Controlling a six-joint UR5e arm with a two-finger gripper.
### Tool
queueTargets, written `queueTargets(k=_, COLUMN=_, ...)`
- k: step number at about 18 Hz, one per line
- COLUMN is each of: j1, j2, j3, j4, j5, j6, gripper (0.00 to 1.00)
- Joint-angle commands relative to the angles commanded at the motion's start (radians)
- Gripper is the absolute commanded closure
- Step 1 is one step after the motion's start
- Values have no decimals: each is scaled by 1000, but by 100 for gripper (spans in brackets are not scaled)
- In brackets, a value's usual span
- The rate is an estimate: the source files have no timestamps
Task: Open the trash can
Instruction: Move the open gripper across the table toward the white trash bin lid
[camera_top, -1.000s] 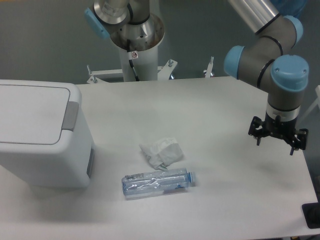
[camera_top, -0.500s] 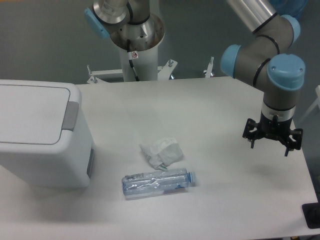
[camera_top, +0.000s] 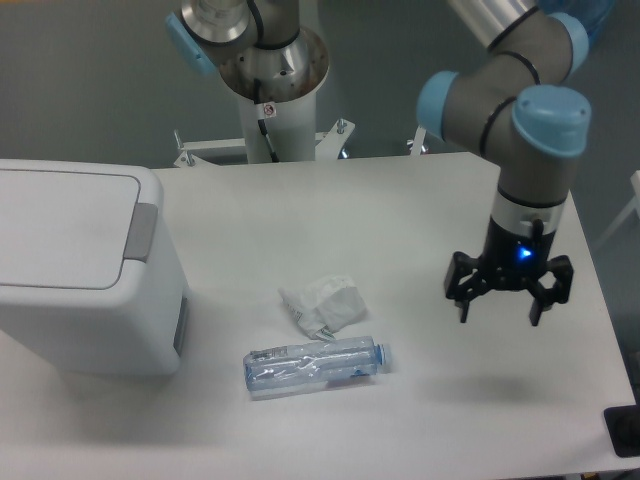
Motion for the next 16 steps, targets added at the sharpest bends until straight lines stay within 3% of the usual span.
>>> queueTargets(k=6, j1=-109, j2=103, j3=-12, j4=-2, j5=-18, j6=-109, gripper=0)
queueTargets(k=8, j1=-134, j2=155, j3=-72, j4=15, j5=-18, j6=-102, gripper=0)
queueTargets(k=11, j1=-192, j2=215, j3=-97, j4=20, j5=-41, j6=-108, gripper=0)
queueTargets(k=16, j1=-262, j2=318, j3=-189, j4=21, j5=-81, j6=-131, gripper=0)
